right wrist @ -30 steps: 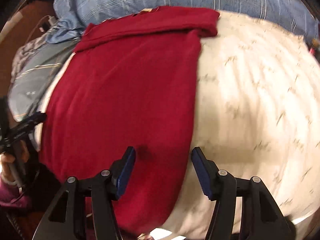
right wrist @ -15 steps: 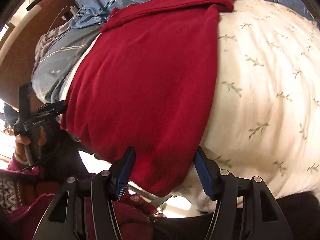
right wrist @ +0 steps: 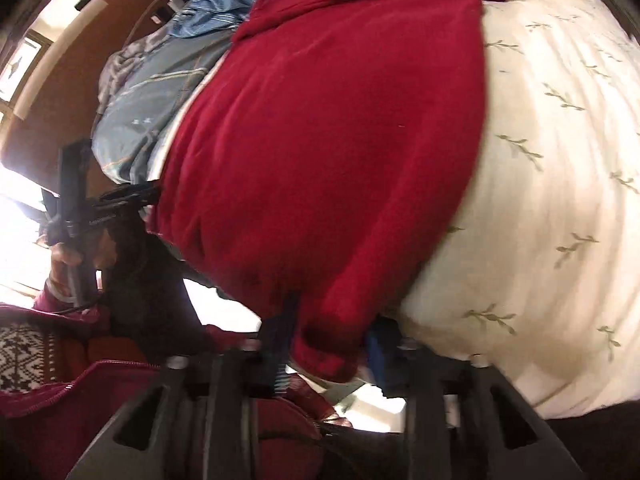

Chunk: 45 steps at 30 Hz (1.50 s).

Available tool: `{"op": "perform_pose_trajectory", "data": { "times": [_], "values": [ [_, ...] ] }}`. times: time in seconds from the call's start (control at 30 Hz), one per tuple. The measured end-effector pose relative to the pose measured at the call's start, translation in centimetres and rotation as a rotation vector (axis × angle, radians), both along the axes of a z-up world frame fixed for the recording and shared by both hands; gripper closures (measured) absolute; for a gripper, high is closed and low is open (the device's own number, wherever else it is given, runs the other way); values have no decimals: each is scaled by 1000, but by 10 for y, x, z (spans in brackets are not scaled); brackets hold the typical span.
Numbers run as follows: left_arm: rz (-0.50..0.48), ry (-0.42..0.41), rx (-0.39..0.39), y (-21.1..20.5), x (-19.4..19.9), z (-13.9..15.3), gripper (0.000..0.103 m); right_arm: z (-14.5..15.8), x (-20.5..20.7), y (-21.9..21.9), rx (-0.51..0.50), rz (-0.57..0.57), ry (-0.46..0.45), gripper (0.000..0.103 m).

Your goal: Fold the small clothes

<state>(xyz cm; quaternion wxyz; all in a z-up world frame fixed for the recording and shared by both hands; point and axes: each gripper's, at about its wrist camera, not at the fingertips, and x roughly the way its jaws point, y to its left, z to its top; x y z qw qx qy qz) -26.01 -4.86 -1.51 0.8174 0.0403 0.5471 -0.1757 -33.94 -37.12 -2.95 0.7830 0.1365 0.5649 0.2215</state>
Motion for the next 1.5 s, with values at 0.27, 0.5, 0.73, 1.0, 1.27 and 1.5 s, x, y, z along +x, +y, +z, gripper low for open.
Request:
{"op": "perform_pose_trajectory", "data": {
  "times": [0.27,0.5,0.73,1.0,1.27,1.5],
  "values": [
    [-41,32,-41,-6,1,0,98,-1,7,-3,76,-49,25,91],
    [-42,-12,-121,4,19,35,98,45,23,-11,168,-76,-112,92],
    [-43,-104,-105,-1,36,60,98,68,45,-30,208,-175,-199,92],
    [-19,-137,-126,-5,53,70,98,79,61,-31,192,-209,-250,92],
    [14,-221,-156,-13,89,84,98,99,95,-48,190,-276,-345,92],
    [77,-278,-183,-30,164,93,98,117,157,-65,147,-355,-410,92]
  ]
}}
